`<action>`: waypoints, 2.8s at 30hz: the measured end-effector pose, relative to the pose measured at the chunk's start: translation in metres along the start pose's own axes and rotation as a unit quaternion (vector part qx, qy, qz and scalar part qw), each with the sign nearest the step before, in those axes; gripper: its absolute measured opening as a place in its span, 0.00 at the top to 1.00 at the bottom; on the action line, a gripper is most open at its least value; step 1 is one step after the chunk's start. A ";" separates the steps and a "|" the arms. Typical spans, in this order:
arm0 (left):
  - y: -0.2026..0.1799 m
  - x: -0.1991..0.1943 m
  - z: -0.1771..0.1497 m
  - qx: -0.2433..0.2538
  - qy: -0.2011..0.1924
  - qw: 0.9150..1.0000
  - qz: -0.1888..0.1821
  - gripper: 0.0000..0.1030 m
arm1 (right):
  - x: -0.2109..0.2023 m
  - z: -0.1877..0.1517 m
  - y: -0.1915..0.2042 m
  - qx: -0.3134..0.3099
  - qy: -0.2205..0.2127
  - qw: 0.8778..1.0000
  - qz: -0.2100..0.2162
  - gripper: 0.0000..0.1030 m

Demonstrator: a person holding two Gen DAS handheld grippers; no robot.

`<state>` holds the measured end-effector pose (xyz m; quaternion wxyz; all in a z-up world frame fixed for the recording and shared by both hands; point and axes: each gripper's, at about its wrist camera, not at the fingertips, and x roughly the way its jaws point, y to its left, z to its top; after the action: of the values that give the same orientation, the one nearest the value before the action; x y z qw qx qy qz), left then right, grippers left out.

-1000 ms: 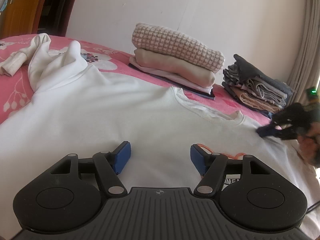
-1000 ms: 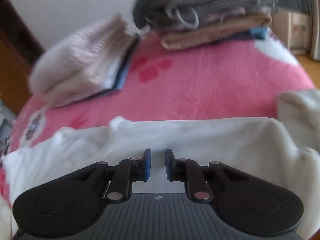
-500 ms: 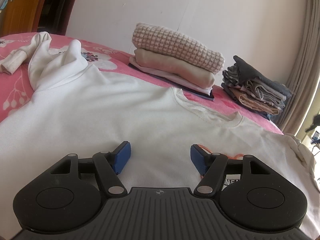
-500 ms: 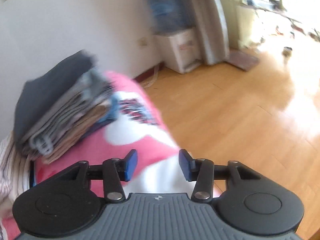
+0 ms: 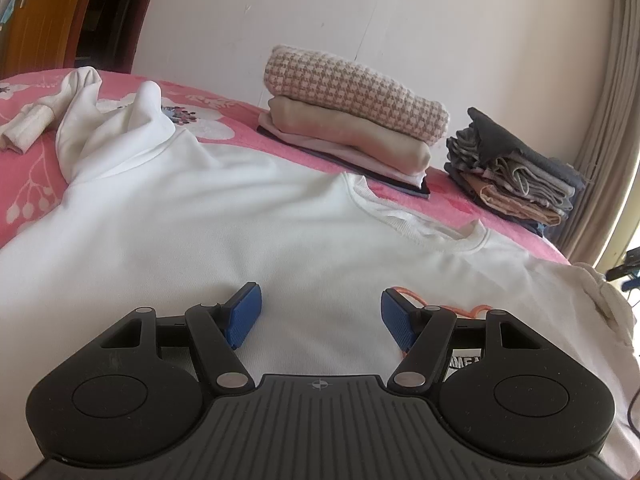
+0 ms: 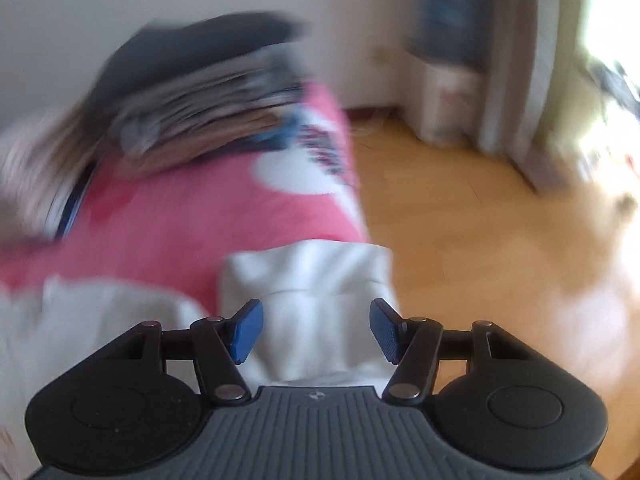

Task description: Fold clothes

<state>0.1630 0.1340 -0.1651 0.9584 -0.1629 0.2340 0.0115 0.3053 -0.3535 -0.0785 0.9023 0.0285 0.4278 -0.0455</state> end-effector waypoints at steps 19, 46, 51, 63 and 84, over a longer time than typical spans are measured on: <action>0.001 0.000 0.001 -0.002 0.000 1.000 -0.002 0.35 | -0.128 -0.002 -0.038 -0.062 -0.144 0.973 -0.172 0.89; -0.003 0.001 0.001 0.010 0.008 1.000 0.007 0.33 | -0.041 -0.197 -0.201 0.110 0.191 0.932 -0.289 0.55; -0.003 0.001 0.004 0.010 0.011 1.000 0.007 0.33 | -0.082 -0.134 -0.143 0.115 0.083 0.983 -0.114 0.55; -0.022 -0.073 0.011 -0.008 0.080 0.994 -0.072 0.33 | -0.079 -0.126 0.043 -0.105 0.098 0.969 0.202 0.77; -0.082 -0.186 -0.108 0.167 0.221 0.940 -0.199 0.33 | -0.116 -0.208 0.062 -0.225 0.160 0.928 0.250 0.75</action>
<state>-0.0421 0.0319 -0.1464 0.8786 -0.0425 0.4017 -0.2547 0.0784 -0.2665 -0.1194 0.7867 -0.0625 0.5446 0.2841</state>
